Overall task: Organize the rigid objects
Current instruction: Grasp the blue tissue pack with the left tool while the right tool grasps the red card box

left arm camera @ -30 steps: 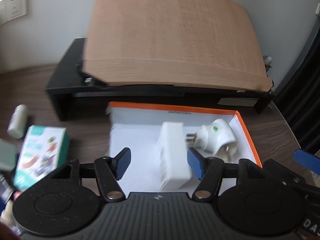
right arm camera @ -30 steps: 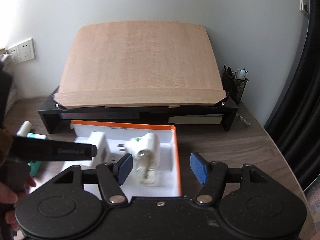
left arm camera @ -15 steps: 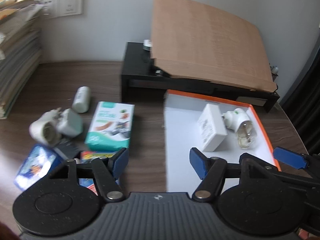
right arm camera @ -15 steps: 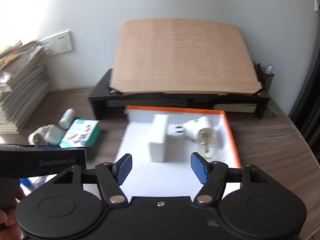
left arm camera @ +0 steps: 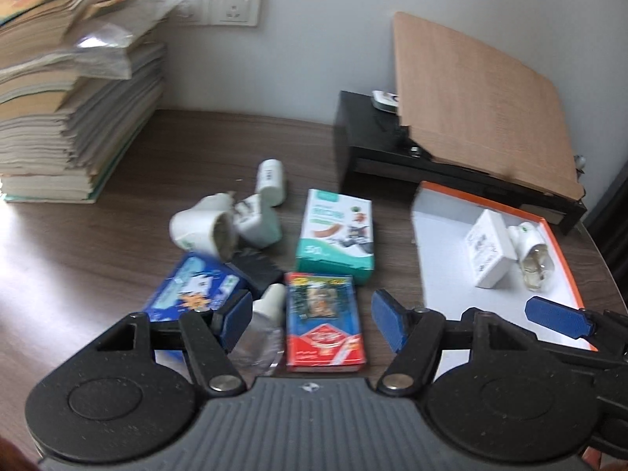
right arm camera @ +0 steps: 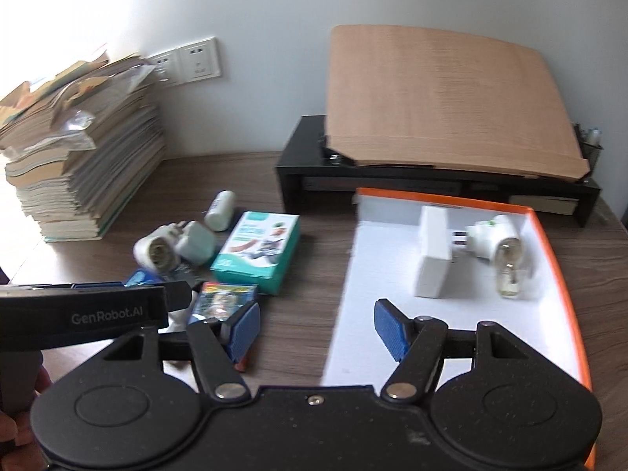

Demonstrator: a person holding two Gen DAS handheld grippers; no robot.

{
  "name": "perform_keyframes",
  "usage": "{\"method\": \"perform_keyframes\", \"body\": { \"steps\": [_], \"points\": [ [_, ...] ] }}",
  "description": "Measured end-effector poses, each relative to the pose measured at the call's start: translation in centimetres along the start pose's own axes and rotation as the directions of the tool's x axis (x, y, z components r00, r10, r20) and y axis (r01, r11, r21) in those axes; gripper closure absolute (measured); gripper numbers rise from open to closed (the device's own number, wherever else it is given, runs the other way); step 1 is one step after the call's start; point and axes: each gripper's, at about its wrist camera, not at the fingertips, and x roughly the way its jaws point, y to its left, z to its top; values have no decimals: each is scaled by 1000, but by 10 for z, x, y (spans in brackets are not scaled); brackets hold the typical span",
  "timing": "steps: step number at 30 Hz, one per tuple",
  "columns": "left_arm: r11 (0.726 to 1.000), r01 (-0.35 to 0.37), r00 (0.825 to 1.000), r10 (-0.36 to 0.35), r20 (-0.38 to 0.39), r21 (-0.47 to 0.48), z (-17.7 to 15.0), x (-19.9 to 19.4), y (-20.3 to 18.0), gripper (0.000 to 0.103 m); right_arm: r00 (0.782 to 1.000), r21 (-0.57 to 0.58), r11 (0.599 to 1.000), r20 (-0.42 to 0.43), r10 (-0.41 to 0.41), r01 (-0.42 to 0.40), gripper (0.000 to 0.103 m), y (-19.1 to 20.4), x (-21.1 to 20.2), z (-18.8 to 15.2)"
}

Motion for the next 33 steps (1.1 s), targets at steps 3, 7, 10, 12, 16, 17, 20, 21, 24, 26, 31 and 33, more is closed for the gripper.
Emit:
{"method": "perform_keyframes", "body": {
  "steps": [3, 7, 10, 12, 16, 17, 20, 21, 24, 26, 31, 33],
  "points": [
    [1000, -6, 1000, 6, -5, -8, -2, -1, 12, 34, 1000, 0, 1000, -12, 18, -18, 25, 11, 4, -3],
    [1000, -8, 1000, 8, -16, -16, -6, 1, 25, 34, 999, -4, 1000, -29, 28, -28, 25, 22, 10, -5],
    [1000, -9, 1000, 8, -24, -16, -7, 3, 32, 34, 999, -2, 1000, -44, 30, -31, 25, 28, 16, -7],
    [1000, -7, 1000, 7, -29, -15, -8, 5, 37, 34, 998, 1, 999, -51, 33, -33, 25, 32, 19, -7],
    [1000, -7, 999, 6, -40, -12, -9, 11, 48, 34, 997, 2, 999, -63, 34, -34, 25, 40, 26, -8],
    [1000, -13, 999, 12, -44, -10, -10, 13, 51, 34, 997, 2, 999, -65, 35, -35, 25, 41, 27, -7],
    [999, -32, 998, 30, -61, -25, -10, 21, 65, 34, 997, 2, 999, -69, 32, -32, 25, 44, 31, -7],
    [999, -39, 997, 37, -67, -28, -10, 25, 69, 34, 997, 3, 1000, -71, 29, -29, 25, 44, 32, -7],
    [998, -59, 996, 59, -60, -2, -9, 35, 78, 29, 997, 13, 1000, -77, 23, -22, 25, 45, 37, -7],
    [996, -74, 995, 76, -57, 40, -6, 42, 79, 27, 997, 17, 1000, -82, 16, -15, 25, 45, 40, -8],
    [1000, -15, 996, 17, -87, 23, -3, 58, 91, 28, 996, 29, 1000, -89, -4, 7, 25, 45, 45, -8],
    [998, 4, 997, 1, -76, 65, -4, 61, 91, 28, 996, 36, 999, -92, -13, 16, 25, 43, 47, -9]
  ]
}}
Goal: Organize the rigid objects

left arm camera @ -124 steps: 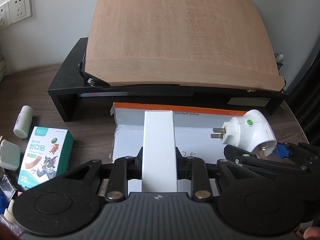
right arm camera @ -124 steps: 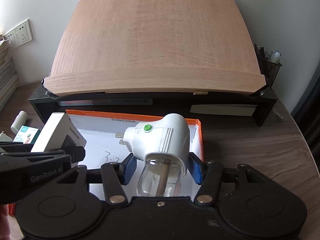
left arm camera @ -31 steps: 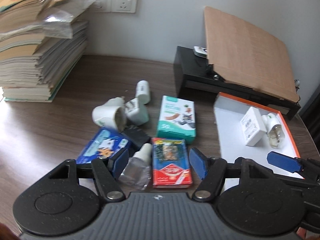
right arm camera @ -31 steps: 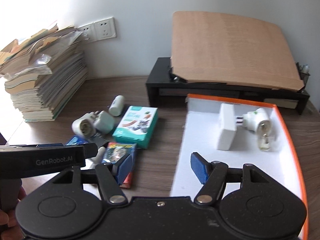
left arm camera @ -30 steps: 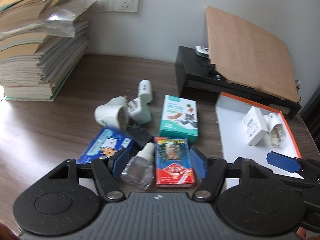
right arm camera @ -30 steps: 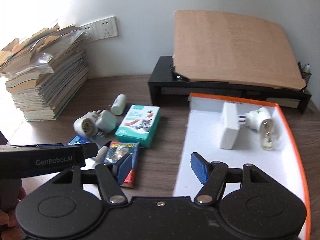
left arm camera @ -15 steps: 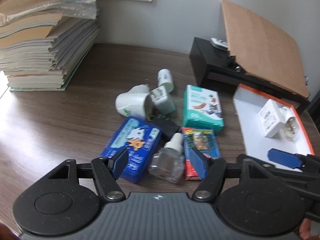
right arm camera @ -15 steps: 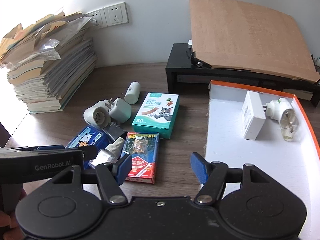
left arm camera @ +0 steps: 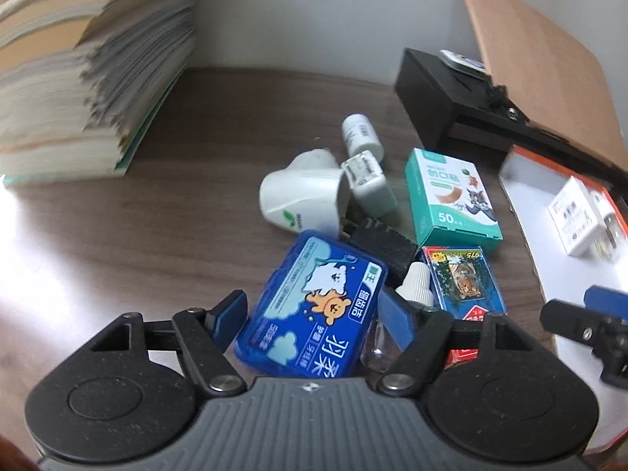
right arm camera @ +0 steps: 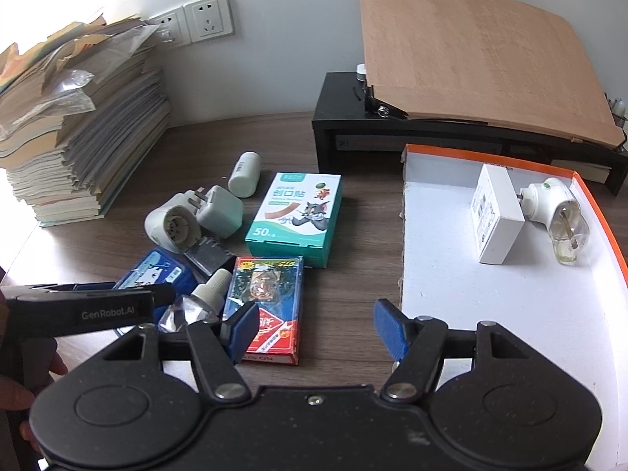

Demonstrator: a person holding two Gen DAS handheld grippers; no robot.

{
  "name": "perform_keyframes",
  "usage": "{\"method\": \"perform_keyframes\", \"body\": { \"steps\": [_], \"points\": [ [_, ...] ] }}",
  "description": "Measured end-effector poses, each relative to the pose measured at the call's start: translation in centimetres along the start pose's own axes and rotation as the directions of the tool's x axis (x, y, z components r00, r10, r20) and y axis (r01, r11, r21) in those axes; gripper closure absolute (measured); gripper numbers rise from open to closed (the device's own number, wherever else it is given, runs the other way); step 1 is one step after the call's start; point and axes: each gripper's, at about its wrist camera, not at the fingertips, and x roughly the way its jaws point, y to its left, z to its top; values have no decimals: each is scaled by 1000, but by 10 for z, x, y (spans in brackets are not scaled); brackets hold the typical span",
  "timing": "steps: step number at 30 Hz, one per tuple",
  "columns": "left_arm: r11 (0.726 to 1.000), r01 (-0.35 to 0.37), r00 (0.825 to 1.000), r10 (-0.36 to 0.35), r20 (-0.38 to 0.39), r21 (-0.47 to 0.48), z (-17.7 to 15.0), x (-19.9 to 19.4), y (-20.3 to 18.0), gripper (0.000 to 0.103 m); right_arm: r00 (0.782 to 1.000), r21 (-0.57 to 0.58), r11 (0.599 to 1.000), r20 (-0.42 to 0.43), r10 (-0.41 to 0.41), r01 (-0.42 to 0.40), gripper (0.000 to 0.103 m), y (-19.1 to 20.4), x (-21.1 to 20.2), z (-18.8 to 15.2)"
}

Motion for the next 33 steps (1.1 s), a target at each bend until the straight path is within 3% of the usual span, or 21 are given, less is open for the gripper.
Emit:
{"method": "perform_keyframes", "body": {
  "steps": [8, 22, 28, 32, 33],
  "points": [
    [997, 4, 1000, -3, -6, 77, -3, 16, -2, 41, 1000, 13, 1000, -22, -17, 17, 25, 4, 13, 0],
    [999, -1, 998, 4, 61, -44, -5, -17, 28, 41, 996, -28, 1000, -86, 13, -15, 24, 32, 51, 3],
    [998, -20, 998, 24, 60, -66, -10, -25, 34, 41, 995, -18, 1000, -96, 21, -23, 19, 36, 69, 9],
    [997, -21, 998, 26, 62, -78, -12, -27, 36, 41, 989, -36, 999, -147, -3, -2, 16, 43, 83, 7],
    [997, -22, 998, 28, 64, -80, -13, -28, 35, 41, 992, -61, 998, -127, -23, 15, 18, 46, 83, 5]
  ]
}}
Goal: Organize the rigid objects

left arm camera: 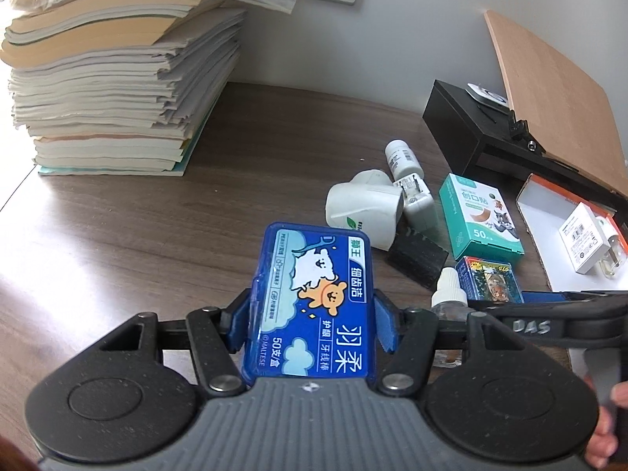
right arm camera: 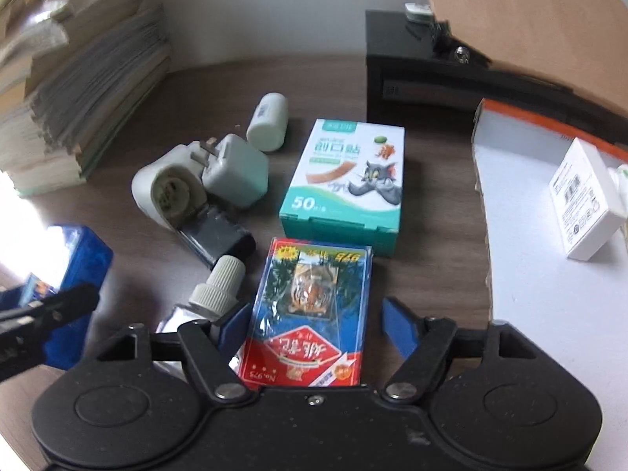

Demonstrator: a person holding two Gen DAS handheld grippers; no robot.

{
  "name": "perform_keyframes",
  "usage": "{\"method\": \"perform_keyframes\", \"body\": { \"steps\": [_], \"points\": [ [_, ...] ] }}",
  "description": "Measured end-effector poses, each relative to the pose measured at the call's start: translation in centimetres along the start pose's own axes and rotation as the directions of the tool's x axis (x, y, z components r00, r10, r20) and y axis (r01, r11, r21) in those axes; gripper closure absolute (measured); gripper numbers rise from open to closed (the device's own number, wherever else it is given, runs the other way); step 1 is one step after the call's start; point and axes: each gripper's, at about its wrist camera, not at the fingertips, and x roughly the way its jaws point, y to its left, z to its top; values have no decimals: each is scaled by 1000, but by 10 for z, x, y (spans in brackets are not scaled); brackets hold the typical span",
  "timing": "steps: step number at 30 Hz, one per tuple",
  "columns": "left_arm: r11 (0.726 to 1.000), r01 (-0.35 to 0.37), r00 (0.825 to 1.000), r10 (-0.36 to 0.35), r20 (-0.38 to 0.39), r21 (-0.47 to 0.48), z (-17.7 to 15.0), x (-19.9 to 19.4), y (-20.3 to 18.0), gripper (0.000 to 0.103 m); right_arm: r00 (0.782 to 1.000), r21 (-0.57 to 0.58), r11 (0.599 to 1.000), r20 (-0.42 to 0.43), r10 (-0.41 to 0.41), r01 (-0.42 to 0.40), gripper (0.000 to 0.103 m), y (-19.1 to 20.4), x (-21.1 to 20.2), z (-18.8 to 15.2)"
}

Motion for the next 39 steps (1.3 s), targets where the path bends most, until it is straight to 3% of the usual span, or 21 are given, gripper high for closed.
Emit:
{"method": "perform_keyframes", "body": {
  "steps": [1, 2, 4, 20, 39],
  "points": [
    [1000, -3, 1000, 3, 1, -1, 0, 0, 0, 41, 1000, -6, 1000, 8, -2, 2, 19, 1, 1, -1],
    [1000, -4, 1000, 4, 2, -4, 0, -1, -1, 41, 1000, -11, 1000, 16, -8, 8, 29, 2, 2, -1],
    [1000, -6, 1000, 6, 5, -6, 0, -2, -3, 41, 999, -30, 999, 34, -23, 24, 32, 3, 0, -2],
    [999, 44, 999, -45, 30, 18, 7, -20, -56, 41, 990, 7, 1000, 138, -27, 26, 32, -29, -69, 2],
    [966, 208, 976, -216, 37, 151, -7, -37, -184, 41, 968, 165, 977, 188, -166, 136, 32, -143, -148, -39]
  ]
}}
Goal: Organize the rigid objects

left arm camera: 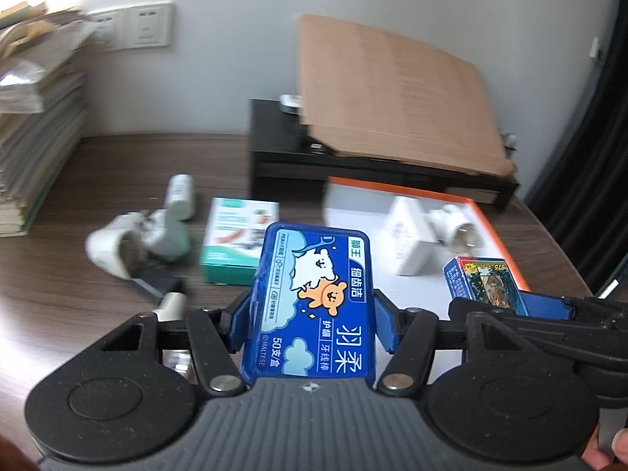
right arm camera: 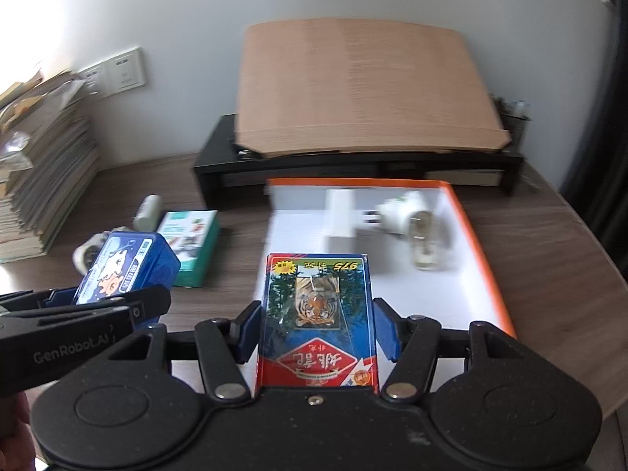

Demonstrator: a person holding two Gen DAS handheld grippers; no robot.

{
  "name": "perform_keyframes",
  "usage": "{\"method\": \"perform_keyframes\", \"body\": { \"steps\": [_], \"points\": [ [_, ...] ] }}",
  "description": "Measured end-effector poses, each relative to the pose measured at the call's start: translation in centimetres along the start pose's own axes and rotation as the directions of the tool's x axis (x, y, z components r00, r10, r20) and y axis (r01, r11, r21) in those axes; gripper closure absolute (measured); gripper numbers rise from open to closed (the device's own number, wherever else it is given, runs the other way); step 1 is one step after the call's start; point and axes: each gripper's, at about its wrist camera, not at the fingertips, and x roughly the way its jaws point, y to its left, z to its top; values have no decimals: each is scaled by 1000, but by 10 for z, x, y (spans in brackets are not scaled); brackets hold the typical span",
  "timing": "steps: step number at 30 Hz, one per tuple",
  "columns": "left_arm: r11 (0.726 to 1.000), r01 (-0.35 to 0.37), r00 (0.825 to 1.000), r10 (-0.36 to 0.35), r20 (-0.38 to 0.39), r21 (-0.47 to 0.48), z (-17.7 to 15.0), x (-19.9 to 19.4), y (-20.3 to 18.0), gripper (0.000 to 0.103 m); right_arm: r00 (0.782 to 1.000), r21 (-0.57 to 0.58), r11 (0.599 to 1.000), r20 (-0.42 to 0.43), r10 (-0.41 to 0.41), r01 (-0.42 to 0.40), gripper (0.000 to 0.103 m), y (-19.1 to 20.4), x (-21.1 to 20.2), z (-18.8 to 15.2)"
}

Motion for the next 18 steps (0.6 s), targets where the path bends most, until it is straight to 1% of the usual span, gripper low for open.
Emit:
{"method": "perform_keyframes", "body": {
  "steps": [9, 13, 18],
  "points": [
    [995, 76, 997, -74, -25, 59, -2, 14, -58, 41, 997, 63, 995, 3, -72, 71, 32, -60, -18, -9],
    [994, 82, 996, -81, -22, 71, -2, 18, -74, 41, 996, 74, 994, 12, -84, 83, 32, -78, -24, -12],
    [994, 78, 997, -77, -19, 75, -3, 21, -89, 41, 997, 81, 994, 15, -76, 75, 32, -94, -26, -14]
  ]
}}
